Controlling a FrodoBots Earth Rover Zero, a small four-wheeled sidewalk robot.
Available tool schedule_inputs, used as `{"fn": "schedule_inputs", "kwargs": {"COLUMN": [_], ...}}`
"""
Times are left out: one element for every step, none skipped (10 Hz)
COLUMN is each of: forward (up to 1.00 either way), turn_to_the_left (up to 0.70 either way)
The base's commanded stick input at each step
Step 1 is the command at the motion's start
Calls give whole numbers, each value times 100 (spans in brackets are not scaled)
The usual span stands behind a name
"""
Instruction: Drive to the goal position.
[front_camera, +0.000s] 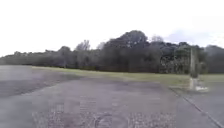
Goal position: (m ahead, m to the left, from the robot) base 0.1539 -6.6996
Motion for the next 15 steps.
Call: {"fn": "schedule_inputs", "kwargs": {"forward": [0,0,0,0,0,0,0,0,0,2,8,36,66,70,70], "turn_to_the_left": [-64,-67,-70,-66,-57,-67,-47,-14,-1,3,0,0,0,1,0]}}
